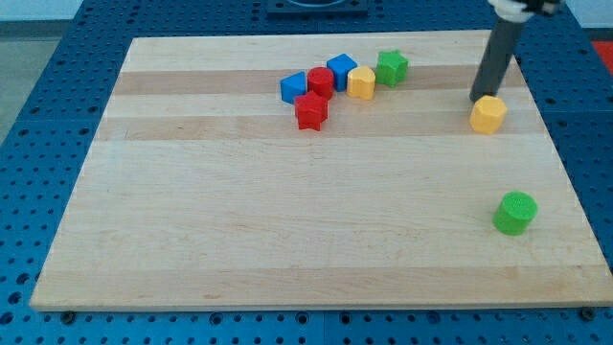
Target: Separate the green star from the group of blocks
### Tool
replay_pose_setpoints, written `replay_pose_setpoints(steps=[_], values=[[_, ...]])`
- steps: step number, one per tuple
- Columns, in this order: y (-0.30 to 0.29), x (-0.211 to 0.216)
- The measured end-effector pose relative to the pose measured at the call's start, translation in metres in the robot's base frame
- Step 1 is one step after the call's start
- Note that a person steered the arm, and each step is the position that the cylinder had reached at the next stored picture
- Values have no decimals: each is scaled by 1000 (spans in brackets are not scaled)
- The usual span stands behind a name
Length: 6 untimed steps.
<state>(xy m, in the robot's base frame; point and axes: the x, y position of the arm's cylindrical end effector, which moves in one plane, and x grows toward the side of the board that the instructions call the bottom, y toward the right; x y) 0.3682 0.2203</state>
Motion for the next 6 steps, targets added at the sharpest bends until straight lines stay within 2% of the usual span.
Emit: replay_pose_setpoints(steps=[1, 2, 4, 5, 6], values=[[0, 51], [1, 31], [-29, -80], [-89, -101], [-161, -102]])
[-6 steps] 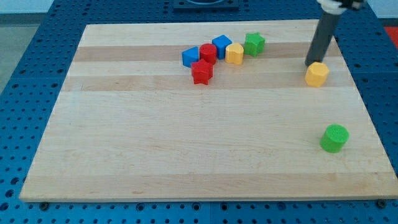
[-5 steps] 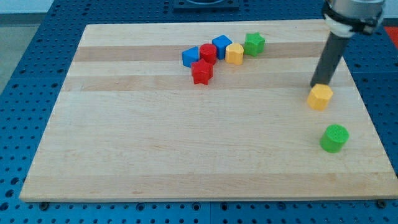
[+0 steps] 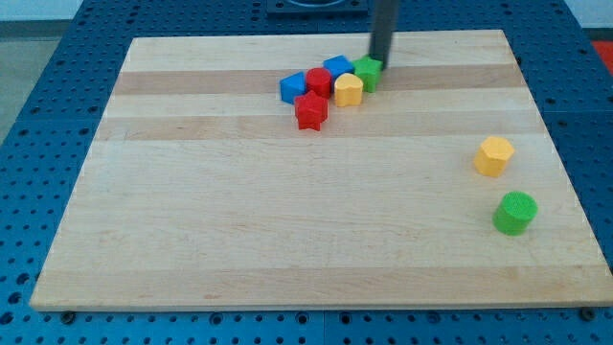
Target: Separate the green star from the group of blocks
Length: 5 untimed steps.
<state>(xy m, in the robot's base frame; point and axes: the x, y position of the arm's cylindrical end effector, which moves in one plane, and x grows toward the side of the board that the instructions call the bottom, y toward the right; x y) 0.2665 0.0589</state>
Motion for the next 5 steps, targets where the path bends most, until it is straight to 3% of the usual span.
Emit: replay_pose_setpoints(steps=[1, 2, 3, 5], values=[[-39, 10], [-39, 16], [-112, 27], [18, 33]])
